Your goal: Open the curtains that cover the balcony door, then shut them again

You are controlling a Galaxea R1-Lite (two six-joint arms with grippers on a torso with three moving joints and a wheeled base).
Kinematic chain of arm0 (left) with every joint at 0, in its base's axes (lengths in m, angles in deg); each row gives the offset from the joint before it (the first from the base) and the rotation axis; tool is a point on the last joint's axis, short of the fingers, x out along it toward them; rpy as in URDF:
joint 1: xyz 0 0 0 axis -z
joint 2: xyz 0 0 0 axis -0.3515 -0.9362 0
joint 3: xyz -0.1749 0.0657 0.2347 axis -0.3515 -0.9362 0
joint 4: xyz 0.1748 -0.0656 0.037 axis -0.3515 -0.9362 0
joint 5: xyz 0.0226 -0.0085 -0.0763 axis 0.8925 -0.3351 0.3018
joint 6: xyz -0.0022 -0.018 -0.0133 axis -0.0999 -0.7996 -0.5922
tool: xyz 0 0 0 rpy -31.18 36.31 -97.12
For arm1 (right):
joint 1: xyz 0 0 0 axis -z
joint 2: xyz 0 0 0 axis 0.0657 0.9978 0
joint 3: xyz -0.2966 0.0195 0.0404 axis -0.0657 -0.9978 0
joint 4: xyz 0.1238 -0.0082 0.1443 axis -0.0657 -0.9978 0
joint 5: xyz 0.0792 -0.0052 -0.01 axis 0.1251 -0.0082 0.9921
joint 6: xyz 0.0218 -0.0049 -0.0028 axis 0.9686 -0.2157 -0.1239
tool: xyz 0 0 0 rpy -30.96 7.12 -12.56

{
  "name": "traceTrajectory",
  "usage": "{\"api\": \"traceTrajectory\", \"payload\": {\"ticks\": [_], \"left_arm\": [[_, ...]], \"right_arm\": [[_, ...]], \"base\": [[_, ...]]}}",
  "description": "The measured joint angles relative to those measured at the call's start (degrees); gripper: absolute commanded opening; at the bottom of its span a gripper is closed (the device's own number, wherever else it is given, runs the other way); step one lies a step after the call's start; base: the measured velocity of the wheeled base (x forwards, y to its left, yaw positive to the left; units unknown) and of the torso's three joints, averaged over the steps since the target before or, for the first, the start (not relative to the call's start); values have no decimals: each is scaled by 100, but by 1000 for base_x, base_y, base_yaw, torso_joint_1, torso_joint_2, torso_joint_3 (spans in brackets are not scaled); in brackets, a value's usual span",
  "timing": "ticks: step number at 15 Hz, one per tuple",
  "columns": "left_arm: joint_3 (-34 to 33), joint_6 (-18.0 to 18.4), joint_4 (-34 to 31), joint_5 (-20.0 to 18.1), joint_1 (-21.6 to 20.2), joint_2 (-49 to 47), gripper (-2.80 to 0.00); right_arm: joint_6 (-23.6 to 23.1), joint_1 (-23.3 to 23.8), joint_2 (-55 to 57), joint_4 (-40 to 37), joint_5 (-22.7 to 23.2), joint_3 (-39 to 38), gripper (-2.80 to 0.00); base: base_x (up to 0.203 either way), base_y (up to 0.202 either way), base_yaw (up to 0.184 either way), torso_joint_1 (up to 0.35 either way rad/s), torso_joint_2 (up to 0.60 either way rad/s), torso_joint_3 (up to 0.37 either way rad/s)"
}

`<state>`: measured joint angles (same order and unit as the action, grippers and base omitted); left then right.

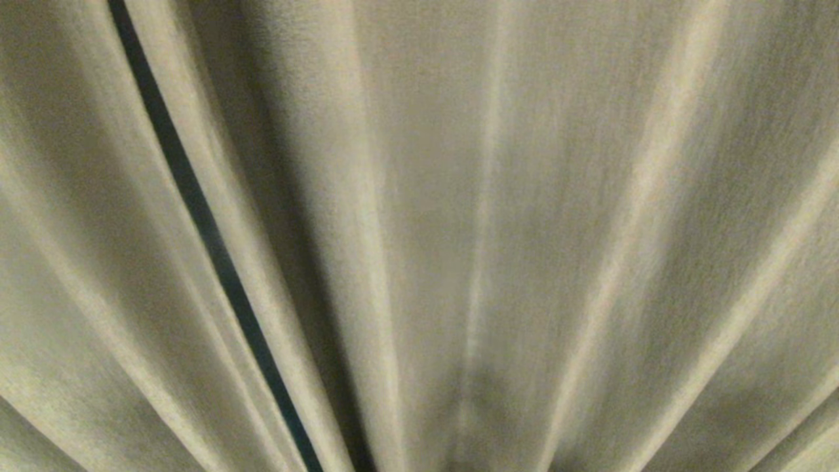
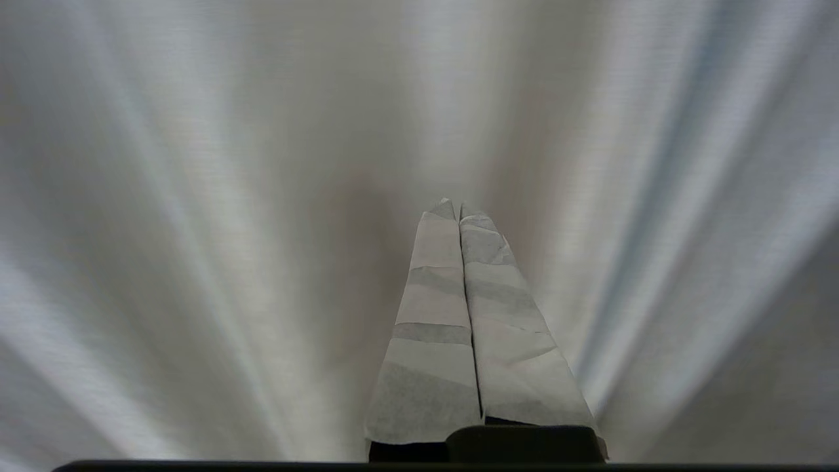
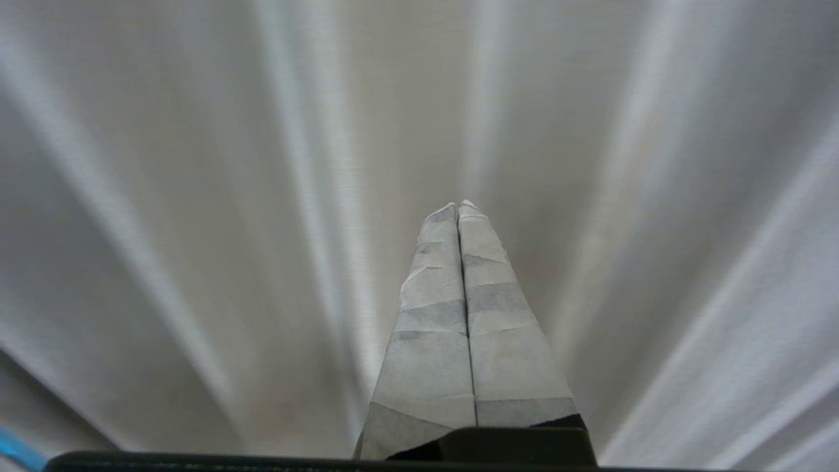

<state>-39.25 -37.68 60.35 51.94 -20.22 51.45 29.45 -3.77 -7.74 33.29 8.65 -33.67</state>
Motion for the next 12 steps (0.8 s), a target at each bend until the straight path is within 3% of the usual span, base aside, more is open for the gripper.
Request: {"api": "traceTrajectory", "payload": {"ticks": [9,12], "left_arm": [[0,-16,0,-2,0,0,-280],[0,-18,-2,1,4,0,-280]], "right_arm": [[0,2,0,-2,5,0,-280],[1,2,0,5,2,0,-280]], "base": [[0,192,0,3,1,4],[0,114,-2,0,-1,3]]}}
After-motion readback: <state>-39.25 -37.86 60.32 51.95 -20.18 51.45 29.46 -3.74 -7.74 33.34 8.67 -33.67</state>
